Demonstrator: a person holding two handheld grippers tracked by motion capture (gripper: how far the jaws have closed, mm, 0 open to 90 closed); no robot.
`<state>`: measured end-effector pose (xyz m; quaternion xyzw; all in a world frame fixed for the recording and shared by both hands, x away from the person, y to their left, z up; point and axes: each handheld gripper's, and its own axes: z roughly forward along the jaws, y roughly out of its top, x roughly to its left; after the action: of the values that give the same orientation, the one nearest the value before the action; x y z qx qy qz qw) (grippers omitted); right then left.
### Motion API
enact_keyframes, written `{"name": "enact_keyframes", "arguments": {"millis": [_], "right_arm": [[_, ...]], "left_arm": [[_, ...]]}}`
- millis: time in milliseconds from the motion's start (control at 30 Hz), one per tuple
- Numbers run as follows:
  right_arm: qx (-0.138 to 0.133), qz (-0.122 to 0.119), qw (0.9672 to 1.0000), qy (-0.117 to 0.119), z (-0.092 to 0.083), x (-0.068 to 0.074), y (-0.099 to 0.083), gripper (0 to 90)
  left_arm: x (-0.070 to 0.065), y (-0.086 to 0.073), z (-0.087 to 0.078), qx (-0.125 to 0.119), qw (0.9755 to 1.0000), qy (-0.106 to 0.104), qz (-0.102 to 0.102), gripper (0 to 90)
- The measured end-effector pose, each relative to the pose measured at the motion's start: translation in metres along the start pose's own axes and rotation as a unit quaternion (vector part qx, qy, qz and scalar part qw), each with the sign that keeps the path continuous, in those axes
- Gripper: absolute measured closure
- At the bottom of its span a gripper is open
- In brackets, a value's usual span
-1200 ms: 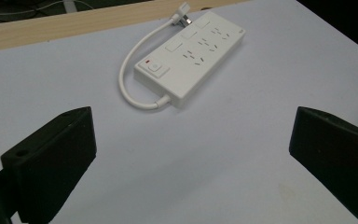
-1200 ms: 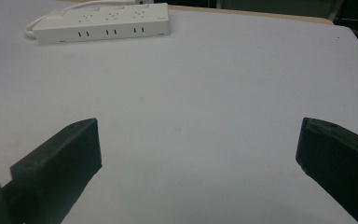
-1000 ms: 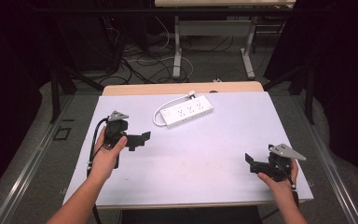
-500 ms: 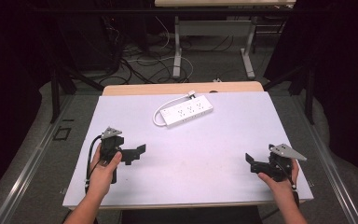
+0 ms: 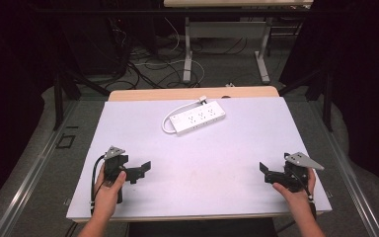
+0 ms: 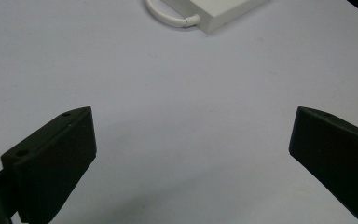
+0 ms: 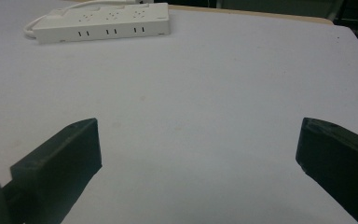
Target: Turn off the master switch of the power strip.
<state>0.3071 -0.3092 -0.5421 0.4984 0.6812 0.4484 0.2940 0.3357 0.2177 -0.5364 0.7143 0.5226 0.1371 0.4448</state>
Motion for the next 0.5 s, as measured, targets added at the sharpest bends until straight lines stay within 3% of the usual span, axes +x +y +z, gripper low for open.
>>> {"name": "enact_keyframes", "arguments": {"millis": [267, 500], "right_arm": [[0.002, -0.007, 1.0, -0.001, 0.0, 0.0, 0.0, 0.0], [-0.001, -0.006, 1.0, 0.0, 0.001, 0.0, -0.001, 0.0]], "left_arm": [[0.005, -0.008, 0.001, -0.001, 1.0, -0.001, -0.004, 0.9], [0.009, -0.01, 0.0, 0.007, 0.9999, 0.009, 0.011, 0.9]]}}
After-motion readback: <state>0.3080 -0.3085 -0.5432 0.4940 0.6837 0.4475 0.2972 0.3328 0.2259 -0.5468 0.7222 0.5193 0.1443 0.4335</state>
